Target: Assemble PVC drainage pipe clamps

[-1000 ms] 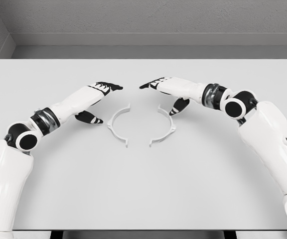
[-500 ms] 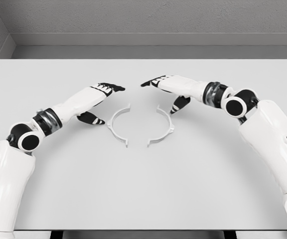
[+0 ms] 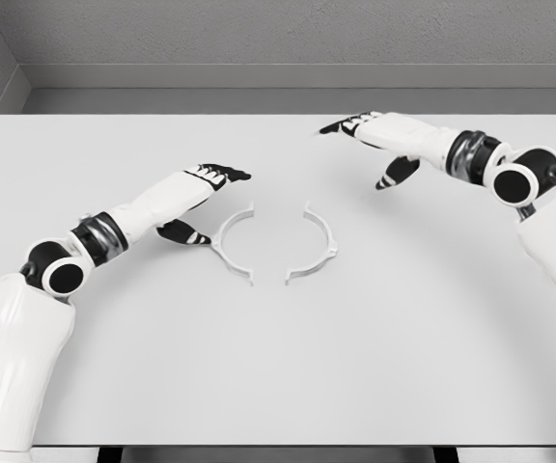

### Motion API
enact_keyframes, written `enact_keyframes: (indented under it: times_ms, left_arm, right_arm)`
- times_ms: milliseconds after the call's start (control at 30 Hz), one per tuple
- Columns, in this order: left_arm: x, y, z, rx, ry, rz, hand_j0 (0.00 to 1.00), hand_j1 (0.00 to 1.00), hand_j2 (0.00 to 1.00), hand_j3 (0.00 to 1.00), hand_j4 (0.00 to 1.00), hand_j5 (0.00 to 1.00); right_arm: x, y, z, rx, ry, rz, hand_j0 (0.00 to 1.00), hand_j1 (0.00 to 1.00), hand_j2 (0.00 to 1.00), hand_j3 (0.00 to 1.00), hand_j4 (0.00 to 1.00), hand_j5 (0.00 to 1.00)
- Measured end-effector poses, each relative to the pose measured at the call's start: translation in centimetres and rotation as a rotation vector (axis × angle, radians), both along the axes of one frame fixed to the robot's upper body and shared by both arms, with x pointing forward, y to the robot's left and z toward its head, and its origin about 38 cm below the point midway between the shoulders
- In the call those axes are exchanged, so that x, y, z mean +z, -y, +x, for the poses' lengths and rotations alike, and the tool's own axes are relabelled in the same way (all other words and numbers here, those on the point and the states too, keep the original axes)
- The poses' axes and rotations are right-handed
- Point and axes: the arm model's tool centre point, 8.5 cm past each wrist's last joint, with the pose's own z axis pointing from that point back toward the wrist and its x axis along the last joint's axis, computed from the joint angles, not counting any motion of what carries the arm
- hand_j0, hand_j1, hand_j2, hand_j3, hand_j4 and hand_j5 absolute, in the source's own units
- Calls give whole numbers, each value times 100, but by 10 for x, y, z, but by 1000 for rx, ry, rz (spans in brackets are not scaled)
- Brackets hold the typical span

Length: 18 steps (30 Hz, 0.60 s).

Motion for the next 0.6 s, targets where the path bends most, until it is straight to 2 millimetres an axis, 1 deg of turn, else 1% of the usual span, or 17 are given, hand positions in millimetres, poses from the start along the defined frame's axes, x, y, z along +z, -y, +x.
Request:
enact_keyframes:
  times_ms: [100,133,233,433,600]
  left_arm:
    - [0,2,-1,-5,1,-1,100,100,100,100,100,100]
    - [0,4,-1,-8,1,-4,100,100,100,100,100,100]
    - [0,10,-1,-14,2,-13,100,100,100,100,100,100]
    - [1,17,-3,-23,8,-26,100,100,100,100,100,100]
    - [2,21,-3,-28,13,-22,100,100,100,100,100,100]
  right_arm:
    - [7,13,-3,26,28,-28,100,100,100,100,100,100]
    - [13,16,-2,30,39,-36,100,100,100,100,100,100]
    - [18,21,-1,33,50,-51,100,100,100,100,100,100]
    - [18,25,-1,32,50,-60,100,100,100,100,100,100]
    - [19,38,-2,14,48,-80,100,100,100,100,100,100]
